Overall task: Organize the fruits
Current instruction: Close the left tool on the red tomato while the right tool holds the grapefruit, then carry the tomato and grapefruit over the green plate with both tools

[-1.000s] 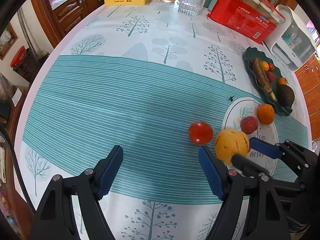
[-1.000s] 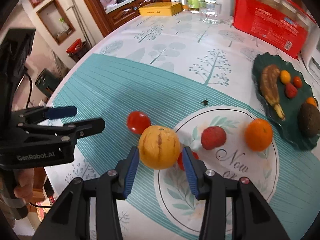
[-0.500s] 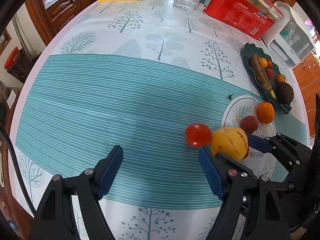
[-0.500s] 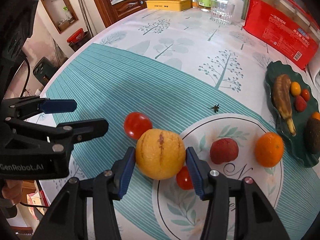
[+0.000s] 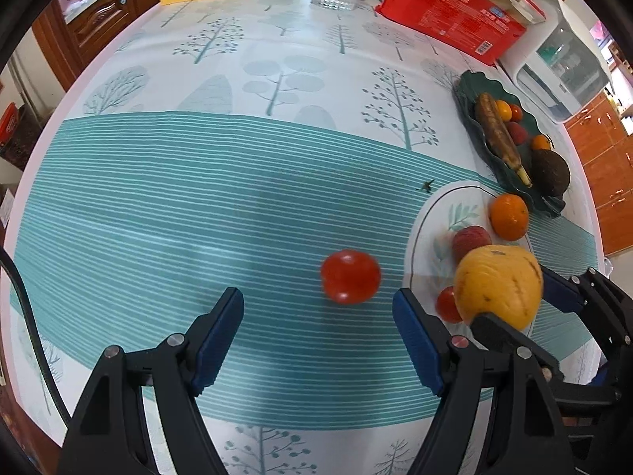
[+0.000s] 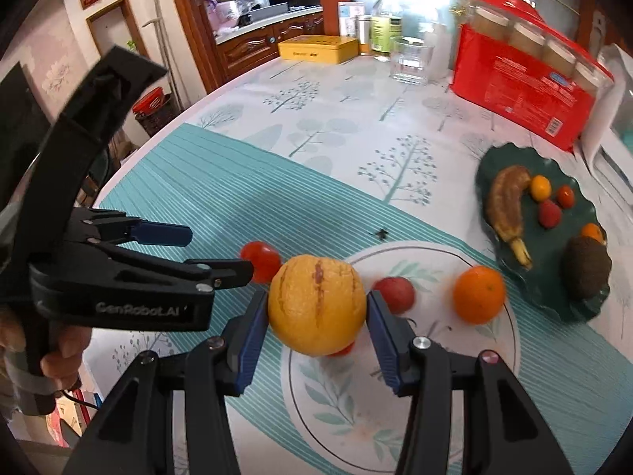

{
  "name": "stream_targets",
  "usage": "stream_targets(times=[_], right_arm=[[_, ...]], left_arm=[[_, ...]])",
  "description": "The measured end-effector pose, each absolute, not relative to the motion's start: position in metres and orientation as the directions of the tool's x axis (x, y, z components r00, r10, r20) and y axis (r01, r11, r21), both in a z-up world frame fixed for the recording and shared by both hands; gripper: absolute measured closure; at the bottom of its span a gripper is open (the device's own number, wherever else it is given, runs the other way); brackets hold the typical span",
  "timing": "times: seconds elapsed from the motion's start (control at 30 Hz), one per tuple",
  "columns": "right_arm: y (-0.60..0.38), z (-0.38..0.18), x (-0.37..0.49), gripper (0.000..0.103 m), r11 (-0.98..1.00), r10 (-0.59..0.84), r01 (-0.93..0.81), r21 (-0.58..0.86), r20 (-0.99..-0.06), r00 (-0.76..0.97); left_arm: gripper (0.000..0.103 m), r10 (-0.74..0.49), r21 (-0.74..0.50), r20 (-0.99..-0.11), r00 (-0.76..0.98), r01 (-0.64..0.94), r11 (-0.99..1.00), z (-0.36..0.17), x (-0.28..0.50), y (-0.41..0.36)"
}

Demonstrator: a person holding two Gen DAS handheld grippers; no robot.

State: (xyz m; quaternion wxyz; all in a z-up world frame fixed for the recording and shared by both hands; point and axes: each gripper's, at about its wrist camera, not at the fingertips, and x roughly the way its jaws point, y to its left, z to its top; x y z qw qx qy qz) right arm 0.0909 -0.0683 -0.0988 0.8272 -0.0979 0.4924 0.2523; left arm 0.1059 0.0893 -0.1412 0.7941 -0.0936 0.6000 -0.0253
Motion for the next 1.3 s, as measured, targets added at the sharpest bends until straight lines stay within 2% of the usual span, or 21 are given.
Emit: stream_targets(times=[0.13, 0.33, 0.5, 0.6, 1.03, 1.3], right_arm=[[-0.081, -0.099, 0.090, 0.053, 0.871, 0.310, -0.481, 0.094, -0.866, 0.392], [-0.090, -0.100, 0.091, 0.053, 0.887, 0.306, -0.448, 0.110, -0.867, 0.394], [-0.099, -0.100, 0.091, 0.053, 0.896, 0.311, -0.425, 0.127, -0.864, 0.396], [-0.104, -0.100, 0.091, 0.053, 0.901, 0.307, -0.414, 0.129, -0.864, 0.400], [-0.129, -0.095, 0.086, 0.053, 0.919, 0.301, -0.367, 0.144, -0.856, 0.419], [-0.153, -0.086, 0.082, 0.053, 0.936, 0.290, -0.317, 0.153, -0.844, 0.451]], left_arm=[[0.028, -0.159, -0.184, -0.948, 0.275, -0.069, 0.980, -0.147, 0.111, 0.083], [0.041, -0.178, -0.204, -0.949, 0.261, -0.074, 0.976, -0.156, 0.118, 0.076], [0.061, -0.179, -0.202, -0.951, 0.253, -0.066, 0.977, -0.161, 0.123, 0.069], [0.068, -0.166, -0.187, -0.954, 0.251, -0.062, 0.980, -0.163, 0.125, 0.065], [0.070, -0.111, -0.126, -0.953, 0.282, -0.036, 0.991, -0.155, 0.124, 0.045], [0.070, -0.156, -0.147, -0.930, 0.332, 0.053, 0.988, -0.117, 0.122, 0.013]])
